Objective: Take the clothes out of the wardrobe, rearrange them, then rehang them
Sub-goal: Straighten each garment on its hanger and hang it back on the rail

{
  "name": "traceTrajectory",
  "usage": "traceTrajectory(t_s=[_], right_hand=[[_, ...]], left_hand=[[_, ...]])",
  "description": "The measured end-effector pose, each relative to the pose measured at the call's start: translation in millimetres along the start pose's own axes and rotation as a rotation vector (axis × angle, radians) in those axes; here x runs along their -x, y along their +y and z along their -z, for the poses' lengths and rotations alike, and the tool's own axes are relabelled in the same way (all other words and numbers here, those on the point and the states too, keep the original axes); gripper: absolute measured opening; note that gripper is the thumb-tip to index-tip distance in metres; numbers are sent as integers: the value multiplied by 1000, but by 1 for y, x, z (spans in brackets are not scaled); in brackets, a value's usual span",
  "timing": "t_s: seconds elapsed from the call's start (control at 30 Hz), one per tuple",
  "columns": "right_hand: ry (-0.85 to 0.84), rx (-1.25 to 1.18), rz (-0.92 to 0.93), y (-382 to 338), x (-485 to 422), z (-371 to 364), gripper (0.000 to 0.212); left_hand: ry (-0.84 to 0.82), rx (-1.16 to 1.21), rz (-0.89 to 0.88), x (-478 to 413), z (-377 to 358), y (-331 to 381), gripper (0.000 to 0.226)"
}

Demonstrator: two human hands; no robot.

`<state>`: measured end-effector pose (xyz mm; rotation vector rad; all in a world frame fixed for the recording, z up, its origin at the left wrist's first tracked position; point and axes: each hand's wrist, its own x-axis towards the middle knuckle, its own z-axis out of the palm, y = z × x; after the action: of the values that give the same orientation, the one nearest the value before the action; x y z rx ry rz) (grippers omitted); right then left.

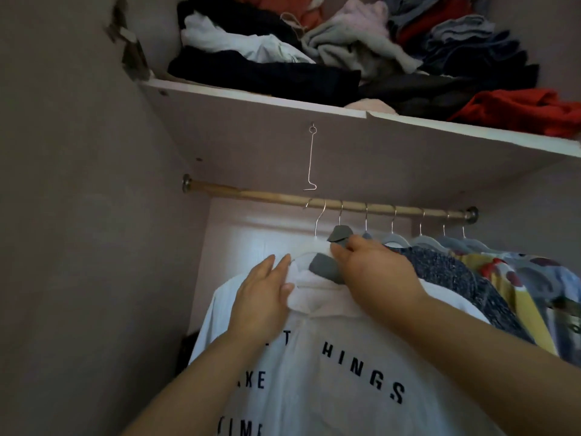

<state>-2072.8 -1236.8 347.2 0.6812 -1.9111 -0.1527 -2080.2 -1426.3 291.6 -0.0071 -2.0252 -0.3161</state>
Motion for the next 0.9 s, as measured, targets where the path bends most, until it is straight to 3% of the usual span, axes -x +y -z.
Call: traceTrajectory(t_s=[0.1,0.33,0.5,0.73,0.9], right_hand=[[-50,16,-58,4,-38,-20,46],[-40,8,-104,16,-116,-59,28],[-46,22,-122,17,-151,-86,33],[-158,-75,-186,7,-158,-139,35],[-155,-87,-177,-3,-135,-160,50]], left_hand=[[-37,-26,13,-31,-13,-5,53],[-50,-107,-20,-68,-37,-19,52],[-37,-153,-19,-74,-44,-36,48],[-66,-168,60,-72,-53,-60,56],[-108,-196,92,-60,-57,-68,57]])
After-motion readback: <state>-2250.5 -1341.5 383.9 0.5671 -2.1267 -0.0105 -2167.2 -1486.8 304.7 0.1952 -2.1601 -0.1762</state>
